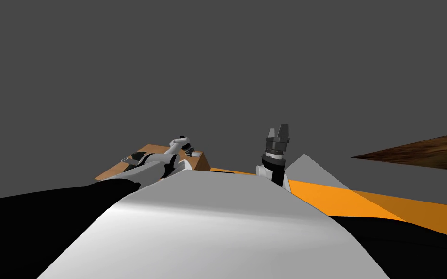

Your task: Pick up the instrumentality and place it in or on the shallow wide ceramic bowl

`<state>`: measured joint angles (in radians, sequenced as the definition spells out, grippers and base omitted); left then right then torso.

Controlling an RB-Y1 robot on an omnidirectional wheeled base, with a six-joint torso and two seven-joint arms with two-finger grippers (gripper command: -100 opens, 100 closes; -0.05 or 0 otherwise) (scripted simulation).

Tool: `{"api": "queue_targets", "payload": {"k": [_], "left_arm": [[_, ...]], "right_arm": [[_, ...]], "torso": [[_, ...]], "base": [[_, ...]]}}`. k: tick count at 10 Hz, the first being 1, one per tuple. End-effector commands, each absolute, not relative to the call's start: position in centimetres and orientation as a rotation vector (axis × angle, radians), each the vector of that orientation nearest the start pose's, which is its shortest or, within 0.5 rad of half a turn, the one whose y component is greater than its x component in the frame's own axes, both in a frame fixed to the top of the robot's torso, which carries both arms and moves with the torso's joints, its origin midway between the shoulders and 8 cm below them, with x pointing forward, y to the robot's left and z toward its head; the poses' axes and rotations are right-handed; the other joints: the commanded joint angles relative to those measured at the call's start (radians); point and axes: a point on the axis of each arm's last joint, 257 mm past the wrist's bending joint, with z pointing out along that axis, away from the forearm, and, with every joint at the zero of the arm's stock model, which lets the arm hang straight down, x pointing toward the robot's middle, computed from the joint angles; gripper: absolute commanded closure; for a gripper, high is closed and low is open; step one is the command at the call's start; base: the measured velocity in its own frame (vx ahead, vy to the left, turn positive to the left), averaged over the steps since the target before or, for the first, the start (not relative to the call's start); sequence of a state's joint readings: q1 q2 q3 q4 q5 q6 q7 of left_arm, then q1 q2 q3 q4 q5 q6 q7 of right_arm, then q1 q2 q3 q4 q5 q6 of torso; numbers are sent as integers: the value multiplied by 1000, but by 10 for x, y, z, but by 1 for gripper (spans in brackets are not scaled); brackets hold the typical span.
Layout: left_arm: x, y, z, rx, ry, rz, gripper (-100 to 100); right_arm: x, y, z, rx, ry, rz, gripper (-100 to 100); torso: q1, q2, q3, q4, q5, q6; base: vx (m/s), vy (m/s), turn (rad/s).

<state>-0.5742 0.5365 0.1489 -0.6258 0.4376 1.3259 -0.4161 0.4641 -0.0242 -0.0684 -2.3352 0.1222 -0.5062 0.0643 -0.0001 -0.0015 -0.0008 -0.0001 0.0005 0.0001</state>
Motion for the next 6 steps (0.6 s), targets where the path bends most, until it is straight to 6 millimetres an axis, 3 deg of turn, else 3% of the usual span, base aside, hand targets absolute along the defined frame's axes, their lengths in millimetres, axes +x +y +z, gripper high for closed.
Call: {"api": "queue_targets", "payload": {"k": [1, 2, 5, 6], "left_arm": [[397, 439, -444, -2157, 2285, -17, 0], [404, 434, -434, -2142, 2296, -20, 100], [410, 432, -428, -2129, 2305, -21, 100], [410, 431, -427, -2130, 2305, -20, 0]], "right_arm": [[333, -276, 60, 458, 645, 1126, 0], [333, -276, 60, 458, 645, 1126, 0], [333, -276, 60, 458, 645, 1126, 0], [333, -276, 60, 458, 645, 1126, 0]], "torso": [[0, 0, 0, 0, 0, 0], [0, 0, 0, 0, 0, 0], [-1, 1, 1, 1, -1, -1], [-1, 1, 1, 0, 0, 0]], "base": [[0, 0, 0], [-8, -1, 92], [-8, -1, 72], [0, 0, 0]]}}
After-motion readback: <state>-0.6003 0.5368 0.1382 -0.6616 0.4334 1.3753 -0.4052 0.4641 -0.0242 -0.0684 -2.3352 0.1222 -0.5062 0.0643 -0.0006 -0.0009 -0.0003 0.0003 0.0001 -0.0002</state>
